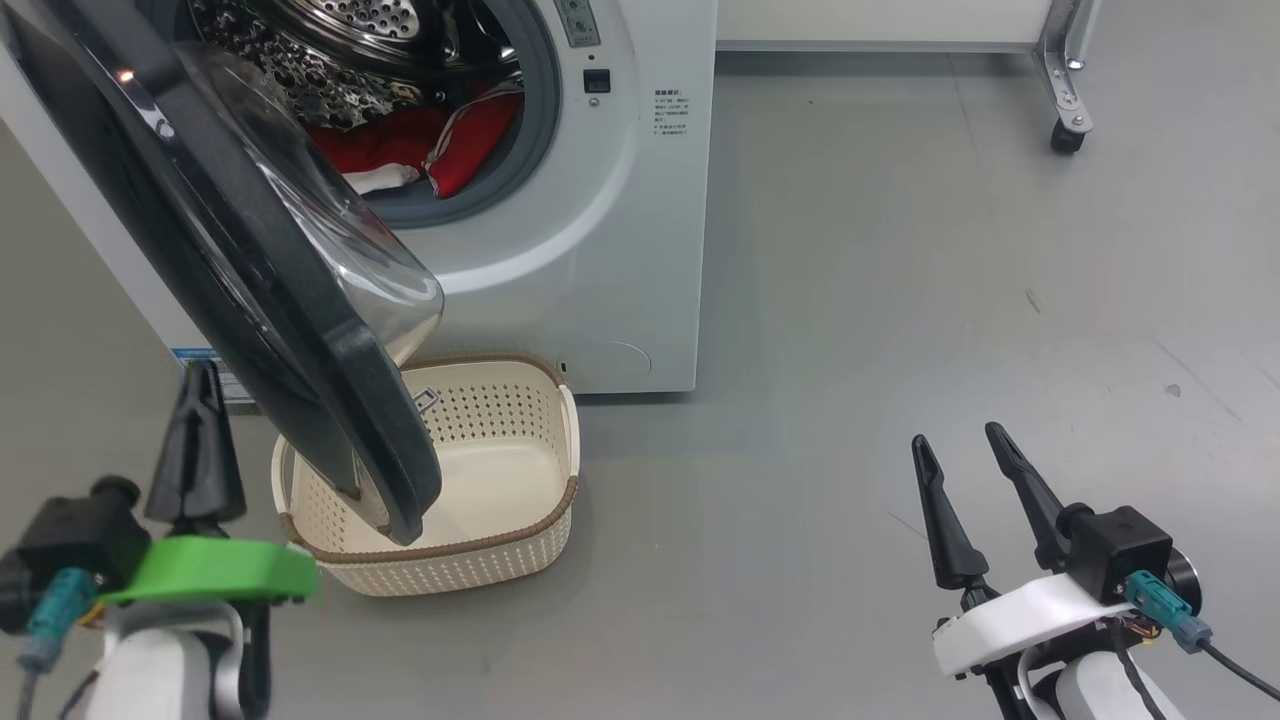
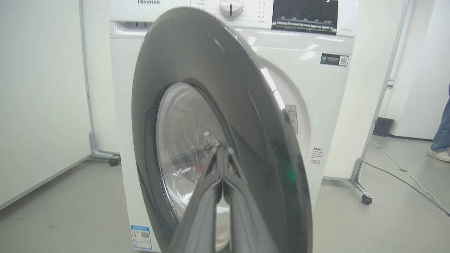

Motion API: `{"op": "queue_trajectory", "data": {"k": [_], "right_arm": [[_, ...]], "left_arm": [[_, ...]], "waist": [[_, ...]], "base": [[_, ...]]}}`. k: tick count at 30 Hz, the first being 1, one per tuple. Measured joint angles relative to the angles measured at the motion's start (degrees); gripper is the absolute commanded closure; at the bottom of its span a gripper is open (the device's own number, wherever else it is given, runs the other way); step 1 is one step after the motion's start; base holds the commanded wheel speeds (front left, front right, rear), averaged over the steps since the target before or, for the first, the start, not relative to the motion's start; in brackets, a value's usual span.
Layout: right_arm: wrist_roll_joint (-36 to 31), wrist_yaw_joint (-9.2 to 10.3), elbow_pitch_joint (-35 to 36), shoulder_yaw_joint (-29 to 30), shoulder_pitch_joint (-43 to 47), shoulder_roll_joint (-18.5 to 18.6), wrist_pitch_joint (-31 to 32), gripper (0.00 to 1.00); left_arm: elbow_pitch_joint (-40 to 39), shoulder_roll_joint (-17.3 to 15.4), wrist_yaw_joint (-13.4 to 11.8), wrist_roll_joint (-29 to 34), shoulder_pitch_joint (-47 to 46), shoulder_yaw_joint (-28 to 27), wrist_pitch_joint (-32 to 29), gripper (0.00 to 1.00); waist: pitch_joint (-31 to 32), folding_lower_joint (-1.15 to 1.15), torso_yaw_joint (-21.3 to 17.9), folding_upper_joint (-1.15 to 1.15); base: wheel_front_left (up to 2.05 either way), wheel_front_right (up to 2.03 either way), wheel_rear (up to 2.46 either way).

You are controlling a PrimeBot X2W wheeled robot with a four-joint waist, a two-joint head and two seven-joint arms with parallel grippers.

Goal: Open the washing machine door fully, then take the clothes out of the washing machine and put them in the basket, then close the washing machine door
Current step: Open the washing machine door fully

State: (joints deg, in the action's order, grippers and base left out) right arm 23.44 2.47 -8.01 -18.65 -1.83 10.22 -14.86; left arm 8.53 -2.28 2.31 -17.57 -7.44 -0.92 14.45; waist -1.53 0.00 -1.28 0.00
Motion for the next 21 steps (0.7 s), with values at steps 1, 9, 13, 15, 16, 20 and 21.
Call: {"op": "queue_trajectory", "data": {"k": [1, 9, 13, 15, 16, 20, 21], "right_arm": [[0.0, -0.03, 0.0, 0.0, 0.0, -0.1, 0.0, 0.0], [-0.5, -0.64, -0.4, 0.3, 0.0, -0.8, 0.0, 0.0], [-1.0, -0.89, -0.5, 0.4, 0.0, -1.0, 0.0, 0.0], [-1.0, -0.9, -0.6, 0.5, 0.0, -1.2, 0.0, 0.0], [-1.2, -0.93, -0.7, 0.5, 0.0, -1.2, 0.0, 0.0], [-1.5, -1.35, -0.9, 0.7, 0.0, -1.4, 0.0, 0.0], [-1.5, -1.38, -1.0, 0.7, 0.0, -1.5, 0.0, 0.0]], "left_arm": [[-1.0, -0.1, 0.0, 0.0, -1.1, -0.6, 0.0, 1.0], [-8.3, -2.4, 0.0, 1.5, -9.2, -2.9, 0.3, 1.0], [-10.1, -3.3, 0.1, 2.5, -12.7, -2.7, 0.3, 1.0], [-10.4, -3.9, 0.4, 2.6, -14.2, -2.5, 0.3, 1.0], [-10.5, -4.1, 0.5, 2.6, -14.8, -2.3, 0.3, 1.0], [-10.7, -4.4, 1.1, 3.0, -17.4, -0.9, 0.3, 1.0], [-10.8, -4.5, 1.1, 3.1, -17.9, -0.5, 0.3, 1.0]], "waist": [[0.0, 0.0, 0.0, 0.0], [0.0, 0.0, -0.1, 0.0], [0.1, 0.0, -0.3, 0.0], [0.2, 0.0, -0.4, 0.0], [0.2, 0.0, -0.5, 0.0], [0.3, 0.0, -0.8, 0.0], [0.4, 0.0, -0.9, 0.0]], "base": [[0.0, 0.0, 0.0], [0.0, 0.0, 0.0], [0.0, 0.0, 0.0], [0.0, 0.0, 0.0], [0.0, 0.0, 0.0], [0.0, 0.0, 0.0], [0.0, 0.0, 0.0]]}}
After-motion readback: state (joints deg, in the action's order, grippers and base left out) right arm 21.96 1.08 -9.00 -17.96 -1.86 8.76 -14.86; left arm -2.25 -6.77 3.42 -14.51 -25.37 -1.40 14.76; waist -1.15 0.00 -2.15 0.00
